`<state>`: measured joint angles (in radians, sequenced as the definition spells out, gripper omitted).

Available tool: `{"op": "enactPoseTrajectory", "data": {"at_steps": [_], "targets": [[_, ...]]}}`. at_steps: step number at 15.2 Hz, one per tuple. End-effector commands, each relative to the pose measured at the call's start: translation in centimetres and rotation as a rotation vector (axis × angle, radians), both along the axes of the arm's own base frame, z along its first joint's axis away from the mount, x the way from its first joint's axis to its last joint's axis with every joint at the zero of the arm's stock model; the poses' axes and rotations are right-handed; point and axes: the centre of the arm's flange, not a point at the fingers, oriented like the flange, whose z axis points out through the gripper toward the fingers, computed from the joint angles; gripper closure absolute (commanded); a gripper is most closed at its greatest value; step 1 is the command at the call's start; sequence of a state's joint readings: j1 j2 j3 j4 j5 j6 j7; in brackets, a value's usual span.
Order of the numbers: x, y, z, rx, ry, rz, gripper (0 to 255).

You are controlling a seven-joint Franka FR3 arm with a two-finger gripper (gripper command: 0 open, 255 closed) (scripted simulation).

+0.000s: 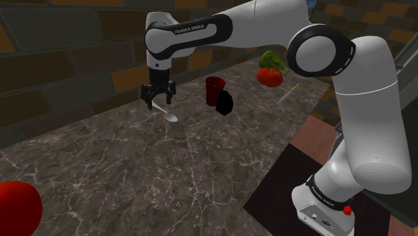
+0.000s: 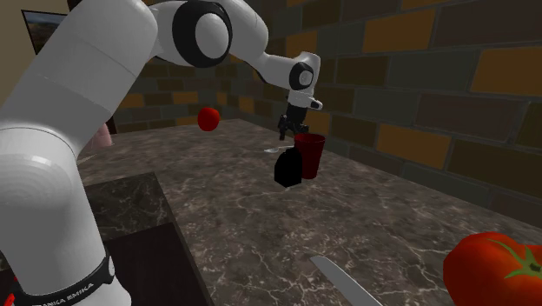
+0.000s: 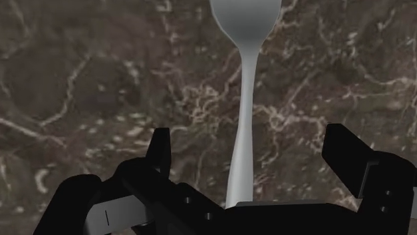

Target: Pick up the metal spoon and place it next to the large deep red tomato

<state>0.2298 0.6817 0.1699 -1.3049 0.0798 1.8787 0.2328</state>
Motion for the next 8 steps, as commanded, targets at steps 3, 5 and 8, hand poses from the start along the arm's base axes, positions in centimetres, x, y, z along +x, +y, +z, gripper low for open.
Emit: {"op": "enactPoseTrajectory", "data": {"at_steps": [3,5,8], "targets": [[-0.1,0.07,-0.42,0.0,0.0,0.0,0],[-0.1,0.07,-0.42,0.0,0.0,0.0,0],[-0.1,0.07,-0.41,0.0,0.0,0.0,255]]}}
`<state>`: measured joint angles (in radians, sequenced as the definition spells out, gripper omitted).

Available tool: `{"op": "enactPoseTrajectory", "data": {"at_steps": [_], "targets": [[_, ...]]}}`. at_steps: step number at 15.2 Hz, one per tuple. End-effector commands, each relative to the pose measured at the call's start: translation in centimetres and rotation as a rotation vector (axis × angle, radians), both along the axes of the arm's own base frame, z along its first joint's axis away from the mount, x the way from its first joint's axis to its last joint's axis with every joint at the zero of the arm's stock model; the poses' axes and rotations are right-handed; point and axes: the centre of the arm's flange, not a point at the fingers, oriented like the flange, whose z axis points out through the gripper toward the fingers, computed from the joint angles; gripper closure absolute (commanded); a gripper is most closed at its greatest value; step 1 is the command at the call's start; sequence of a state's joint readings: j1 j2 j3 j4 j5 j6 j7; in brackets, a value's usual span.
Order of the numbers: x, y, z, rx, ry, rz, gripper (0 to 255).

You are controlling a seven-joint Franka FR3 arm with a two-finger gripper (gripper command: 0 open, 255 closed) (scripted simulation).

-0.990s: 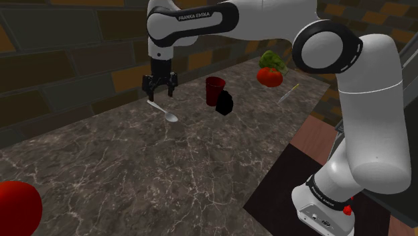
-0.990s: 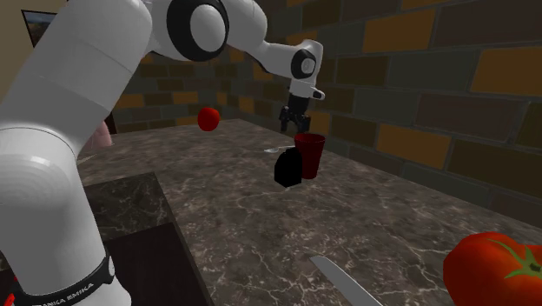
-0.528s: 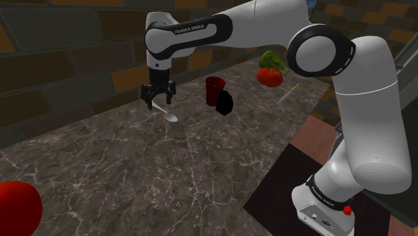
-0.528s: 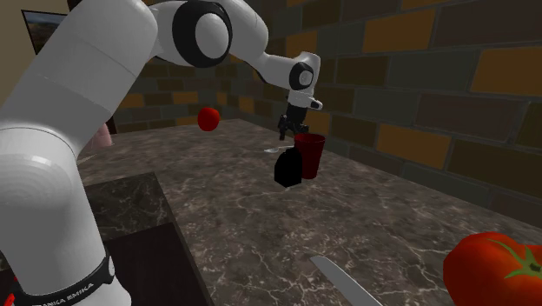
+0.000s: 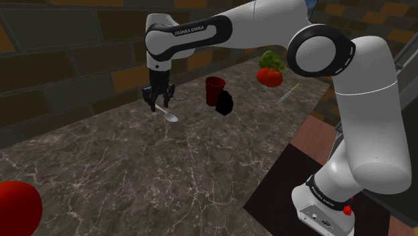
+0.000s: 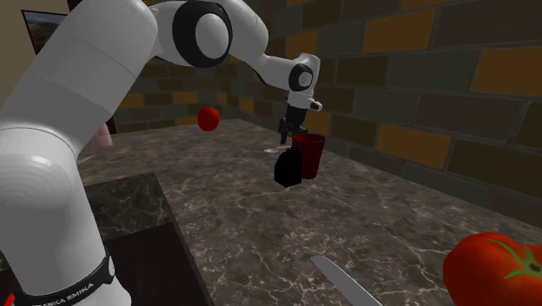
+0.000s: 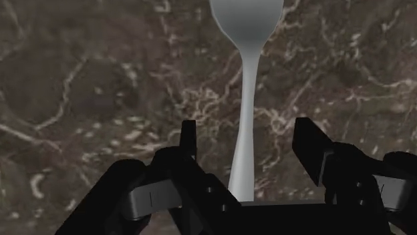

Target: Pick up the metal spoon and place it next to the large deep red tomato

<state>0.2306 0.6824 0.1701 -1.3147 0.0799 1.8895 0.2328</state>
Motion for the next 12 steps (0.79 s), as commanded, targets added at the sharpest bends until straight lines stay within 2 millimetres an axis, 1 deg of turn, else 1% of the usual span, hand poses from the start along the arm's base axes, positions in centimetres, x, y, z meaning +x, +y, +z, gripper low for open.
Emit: {"op": "enactPoseTrajectory", "data": {"at_steps": [1,9,12], "targets": [[0.0,0.0,0.0,0.0,0.0,0.0,255],[0.0,0.0,0.0,0.0,0.0,0.0,255],[0.0,0.0,1.6,0.0,0.0,0.0,255]]}}
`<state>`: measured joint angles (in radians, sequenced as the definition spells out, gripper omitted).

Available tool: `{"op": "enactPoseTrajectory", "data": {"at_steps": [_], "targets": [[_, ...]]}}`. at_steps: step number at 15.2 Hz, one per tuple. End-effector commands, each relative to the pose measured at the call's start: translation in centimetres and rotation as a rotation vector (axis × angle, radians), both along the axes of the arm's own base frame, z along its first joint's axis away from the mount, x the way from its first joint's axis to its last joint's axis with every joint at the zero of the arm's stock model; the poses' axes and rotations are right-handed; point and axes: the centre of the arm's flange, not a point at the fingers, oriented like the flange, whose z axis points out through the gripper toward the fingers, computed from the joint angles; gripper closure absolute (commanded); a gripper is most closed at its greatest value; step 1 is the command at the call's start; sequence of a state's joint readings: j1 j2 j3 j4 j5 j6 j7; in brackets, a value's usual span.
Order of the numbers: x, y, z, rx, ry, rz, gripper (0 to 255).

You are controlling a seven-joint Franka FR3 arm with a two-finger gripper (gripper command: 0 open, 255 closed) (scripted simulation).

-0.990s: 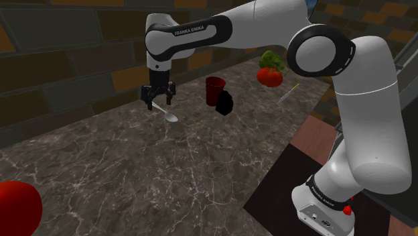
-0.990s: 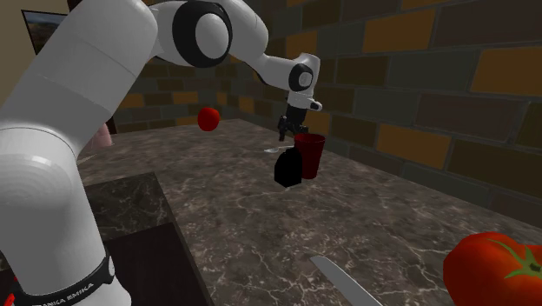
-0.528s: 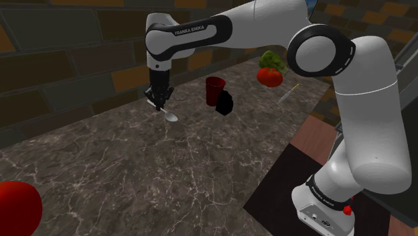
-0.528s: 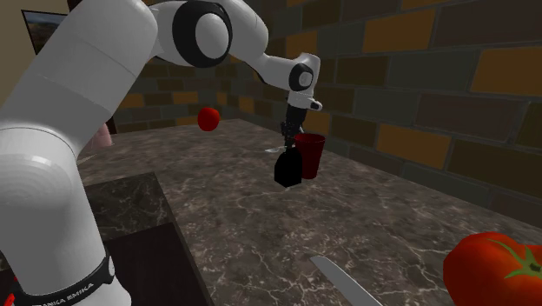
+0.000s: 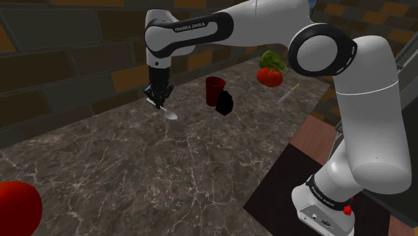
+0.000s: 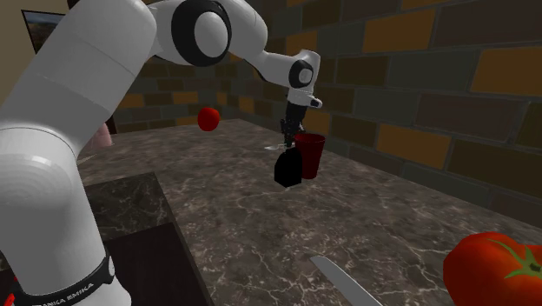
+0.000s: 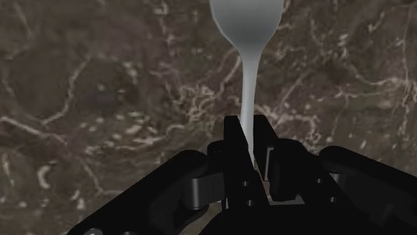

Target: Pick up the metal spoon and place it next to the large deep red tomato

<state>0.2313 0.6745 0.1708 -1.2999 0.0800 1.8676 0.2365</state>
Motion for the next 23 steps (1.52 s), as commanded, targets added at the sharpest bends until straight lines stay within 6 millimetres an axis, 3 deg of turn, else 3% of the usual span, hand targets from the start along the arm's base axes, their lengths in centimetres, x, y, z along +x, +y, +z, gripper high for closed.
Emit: {"op": "enactPoseTrajectory", "data": {"at_steps": [1,23], "targets": [[0.0,-0.1,1.0,0.0,0.0,0.0,255],[0.0,-0.1,12.6,0.0,0.0,0.0,255]]}}
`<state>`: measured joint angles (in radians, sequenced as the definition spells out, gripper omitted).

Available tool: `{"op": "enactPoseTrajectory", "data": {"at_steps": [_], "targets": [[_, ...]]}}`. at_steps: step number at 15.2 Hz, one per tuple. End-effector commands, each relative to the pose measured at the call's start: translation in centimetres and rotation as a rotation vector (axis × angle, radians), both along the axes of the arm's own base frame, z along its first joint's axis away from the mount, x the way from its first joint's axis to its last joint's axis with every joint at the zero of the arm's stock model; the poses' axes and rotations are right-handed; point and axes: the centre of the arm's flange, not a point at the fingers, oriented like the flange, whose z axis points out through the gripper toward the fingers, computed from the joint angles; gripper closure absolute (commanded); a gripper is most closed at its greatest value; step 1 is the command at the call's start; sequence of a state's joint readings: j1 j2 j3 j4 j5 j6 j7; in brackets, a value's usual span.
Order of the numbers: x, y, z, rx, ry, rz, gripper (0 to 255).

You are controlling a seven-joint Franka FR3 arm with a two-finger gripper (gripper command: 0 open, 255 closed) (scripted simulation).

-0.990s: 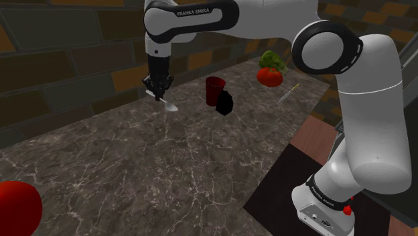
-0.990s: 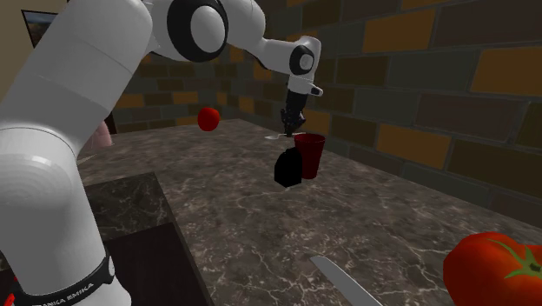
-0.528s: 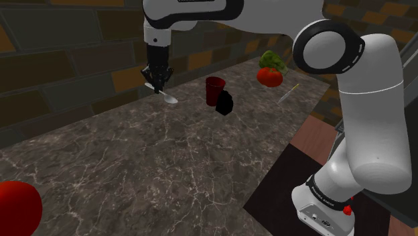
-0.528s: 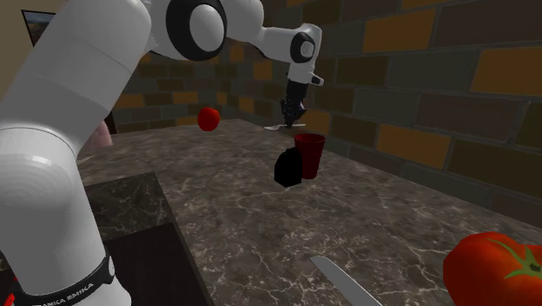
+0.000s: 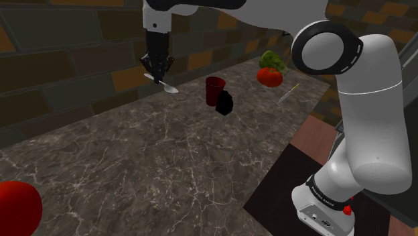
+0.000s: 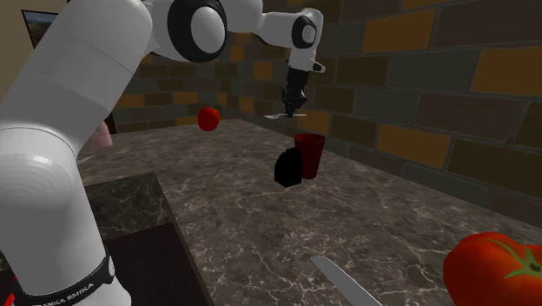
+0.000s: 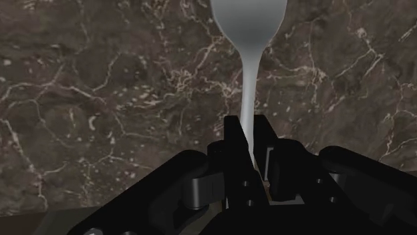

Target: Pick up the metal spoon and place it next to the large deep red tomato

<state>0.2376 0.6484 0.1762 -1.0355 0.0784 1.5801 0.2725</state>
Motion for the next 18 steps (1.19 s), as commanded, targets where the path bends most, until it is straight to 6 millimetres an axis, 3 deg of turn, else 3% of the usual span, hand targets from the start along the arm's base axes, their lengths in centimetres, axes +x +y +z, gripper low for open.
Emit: {"op": "enactPoseTrajectory", "data": {"at_steps": [1,7,18], "targets": [[0.0,0.0,1.1,0.0,0.0,0.0,255],[0.0,0.0,3.8,0.0,0.0,0.0,255],[-1.6,-14.4,3.9,0.0,0.0,0.0,255]]}}
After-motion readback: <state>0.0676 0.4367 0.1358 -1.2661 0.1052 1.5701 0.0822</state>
